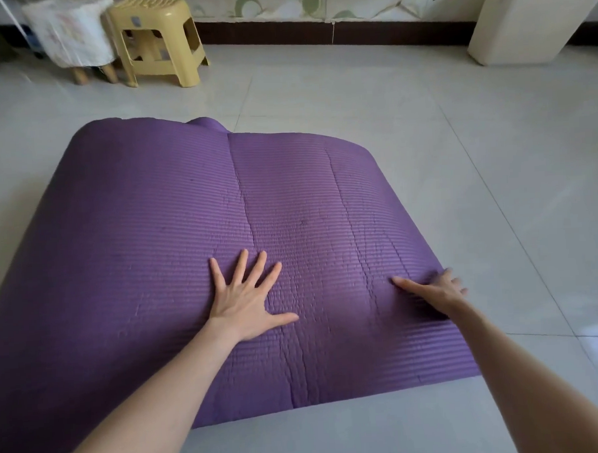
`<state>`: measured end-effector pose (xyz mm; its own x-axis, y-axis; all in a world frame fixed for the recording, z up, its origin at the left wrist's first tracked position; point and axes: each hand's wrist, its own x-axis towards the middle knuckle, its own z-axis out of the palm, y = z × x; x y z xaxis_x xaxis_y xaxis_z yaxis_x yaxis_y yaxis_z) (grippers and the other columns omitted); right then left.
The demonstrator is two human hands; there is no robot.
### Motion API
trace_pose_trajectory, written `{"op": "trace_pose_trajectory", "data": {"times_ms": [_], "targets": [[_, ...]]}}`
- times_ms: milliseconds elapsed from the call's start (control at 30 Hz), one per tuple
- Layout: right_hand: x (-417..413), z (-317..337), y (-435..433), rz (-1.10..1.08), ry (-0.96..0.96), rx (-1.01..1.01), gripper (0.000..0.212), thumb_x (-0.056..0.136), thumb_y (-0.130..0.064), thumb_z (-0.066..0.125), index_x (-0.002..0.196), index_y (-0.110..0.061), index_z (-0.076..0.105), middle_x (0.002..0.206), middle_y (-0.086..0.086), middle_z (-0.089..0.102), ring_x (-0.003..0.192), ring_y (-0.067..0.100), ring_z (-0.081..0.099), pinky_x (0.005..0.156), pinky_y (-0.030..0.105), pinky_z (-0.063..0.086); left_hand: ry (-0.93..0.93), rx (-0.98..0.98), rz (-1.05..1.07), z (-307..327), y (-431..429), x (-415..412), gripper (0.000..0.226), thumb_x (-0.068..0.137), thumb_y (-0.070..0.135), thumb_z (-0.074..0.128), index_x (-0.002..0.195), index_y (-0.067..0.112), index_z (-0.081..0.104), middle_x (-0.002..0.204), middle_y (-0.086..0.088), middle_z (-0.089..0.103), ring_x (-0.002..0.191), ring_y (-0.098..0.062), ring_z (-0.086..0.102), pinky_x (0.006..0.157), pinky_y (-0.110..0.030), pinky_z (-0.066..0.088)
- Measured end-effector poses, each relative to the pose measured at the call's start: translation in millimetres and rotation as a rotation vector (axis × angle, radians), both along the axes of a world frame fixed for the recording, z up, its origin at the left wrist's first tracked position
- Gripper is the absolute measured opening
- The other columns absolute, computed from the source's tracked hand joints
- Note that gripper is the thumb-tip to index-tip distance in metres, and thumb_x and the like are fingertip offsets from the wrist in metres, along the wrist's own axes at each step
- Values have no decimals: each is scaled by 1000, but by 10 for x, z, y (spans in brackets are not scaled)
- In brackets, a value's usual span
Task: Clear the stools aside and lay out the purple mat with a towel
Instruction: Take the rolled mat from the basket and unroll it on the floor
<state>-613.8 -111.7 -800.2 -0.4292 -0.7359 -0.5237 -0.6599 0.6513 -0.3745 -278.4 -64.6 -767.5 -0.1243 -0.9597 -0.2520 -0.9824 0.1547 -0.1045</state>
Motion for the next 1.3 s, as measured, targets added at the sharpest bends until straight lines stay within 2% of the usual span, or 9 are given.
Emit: {"op": "trace_pose_trajectory", "data": {"times_ms": [100, 233, 400, 500, 600, 800, 1033, 1200, 1300], "targets": [[-142, -102, -14, 45, 4, 22, 151, 29, -89, 66, 147, -6, 21, 151, 20, 29, 140, 37, 26, 114, 55, 22, -38, -2, -15, -61, 10, -56, 105, 63, 92, 15, 149, 37, -10, 159, 4, -19, 144, -28, -24, 99, -75, -17], [-141, -196, 145, 116, 239, 44, 105, 64, -68, 71, 140, -6, 33, 150, 22, 30, 139, 40, 26, 110, 61, 24, -115, 44, -49, -106, 11, -238, 105, 61, 93, 12, 148, 40, -11, 159, 2, -19, 143, -33, -26, 97, -77, -17], [-417, -283, 276, 138, 283, 128, 96, 83, -65, 54, 151, -13, 11, 158, 21, 6, 144, 45, 8, 108, 69, 10, -144, 125, -117, -175, 41, -601, 103, 65, 92, 19, 149, 39, -7, 160, -1, -14, 143, -37, -23, 96, -76, -21], [-835, -220, 347, 20, 262, 225, 93, 87, -58, 54, 153, -16, 4, 159, 21, -3, 143, 49, 3, 110, 67, 5, -62, 234, -198, -282, 104, -980, 99, 71, 88, 25, 150, 36, -3, 161, -2, -9, 146, -30, -17, 101, -73, -17], [-861, -156, 391, -15, 193, 159, 83, 93, -46, 53, 153, -15, 5, 161, 16, -2, 144, 48, 4, 112, 64, 7, 53, 279, -158, -324, 157, -1177, 94, 77, 82, 29, 152, 32, 0, 161, -3, -8, 147, -26, -14, 111, -63, -13], [254, 97, 26, 388, -32, -207, 87, 91, -51, 52, 154, -14, 5, 162, 10, 2, 148, 36, 4, 118, 51, 10, 127, 44, 26, 27, 83, -701, 83, 87, 71, 29, 152, 26, 6, 162, -6, -5, 148, -23, -11, 114, -55, -14], [1885, 610, -117, 659, -254, -334, 81, 94, -52, 44, 153, -10, 6, 161, 14, 6, 150, 27, 0, 121, 40, 4, 52, -103, 242, 633, 203, 602, 84, 87, 71, 29, 152, 24, 6, 161, -8, -5, 148, -23, -9, 112, -58, -11], [2774, 823, -123, 741, -242, -340, 82, 95, -53, 43, 153, -9, 6, 161, 15, 6, 150, 27, 0, 120, 41, 4, 109, -139, 363, 745, 253, 1451, 82, 86, 73, 24, 152, 28, 4, 161, -5, -6, 148, -24, -8, 114, -59, -8], [3225, 855, -122, 719, -215, -317, 85, 90, -63, 40, 154, -18, 5, 163, 6, 3, 149, 34, 1, 119, 52, 7, 154, -154, 405, 733, 216, 1868, 80, 86, 72, 24, 152, 32, 3, 162, -5, -5, 148, -24, -6, 115, -58, -6]]}}
